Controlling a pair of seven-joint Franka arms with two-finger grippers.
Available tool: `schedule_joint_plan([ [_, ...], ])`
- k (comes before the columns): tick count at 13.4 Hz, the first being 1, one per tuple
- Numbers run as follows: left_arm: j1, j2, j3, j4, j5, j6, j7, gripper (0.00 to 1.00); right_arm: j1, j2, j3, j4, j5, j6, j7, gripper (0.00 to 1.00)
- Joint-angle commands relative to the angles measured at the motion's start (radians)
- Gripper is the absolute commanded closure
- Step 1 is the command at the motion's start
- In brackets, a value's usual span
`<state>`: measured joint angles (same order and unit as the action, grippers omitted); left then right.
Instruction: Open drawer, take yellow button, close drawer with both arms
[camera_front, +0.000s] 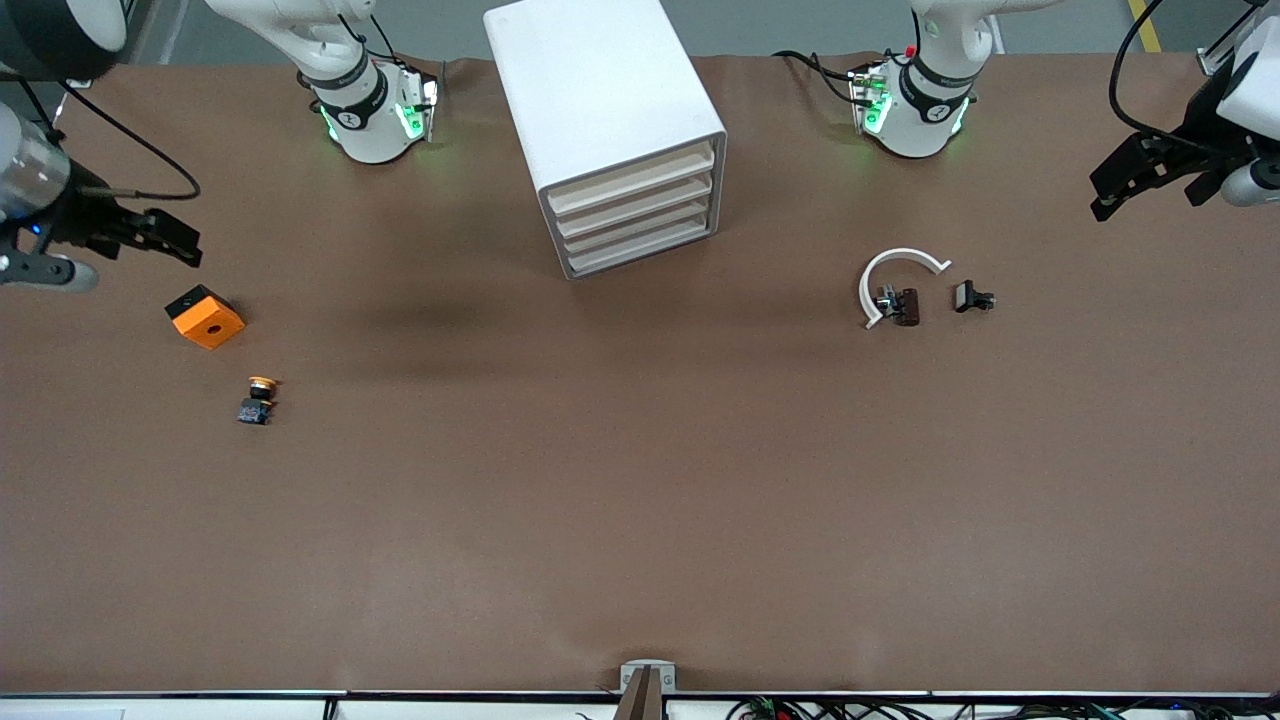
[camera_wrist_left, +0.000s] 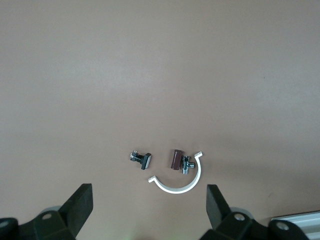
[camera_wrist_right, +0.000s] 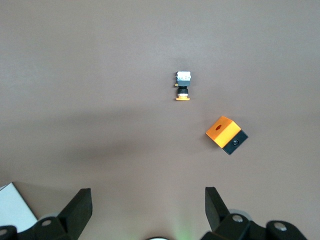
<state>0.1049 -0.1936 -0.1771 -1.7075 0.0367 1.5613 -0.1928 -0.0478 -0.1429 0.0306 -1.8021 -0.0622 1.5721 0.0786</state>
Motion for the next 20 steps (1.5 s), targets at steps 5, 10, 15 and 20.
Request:
schedule_joint_plan([
  [5,-0.013,-0.004,-0.002,-0.003,-0.020,-0.038,0.038,0.00,0.000,0.006,-0.014,0.150,0.034,-0.115,0.001,0.00],
  [10,-0.021,0.000,-0.004,0.002,-0.020,-0.055,0.046,0.00,-0.006,0.011,-0.018,0.213,0.044,-0.148,0.003,0.00],
  [15,-0.021,0.012,-0.002,0.031,-0.031,-0.064,0.042,0.00,-0.006,0.034,-0.017,0.260,0.044,-0.179,0.015,0.00],
  [20,-0.019,0.017,-0.001,0.045,-0.031,-0.090,0.045,0.00,-0.001,0.043,-0.015,0.259,0.045,-0.167,0.009,0.00],
])
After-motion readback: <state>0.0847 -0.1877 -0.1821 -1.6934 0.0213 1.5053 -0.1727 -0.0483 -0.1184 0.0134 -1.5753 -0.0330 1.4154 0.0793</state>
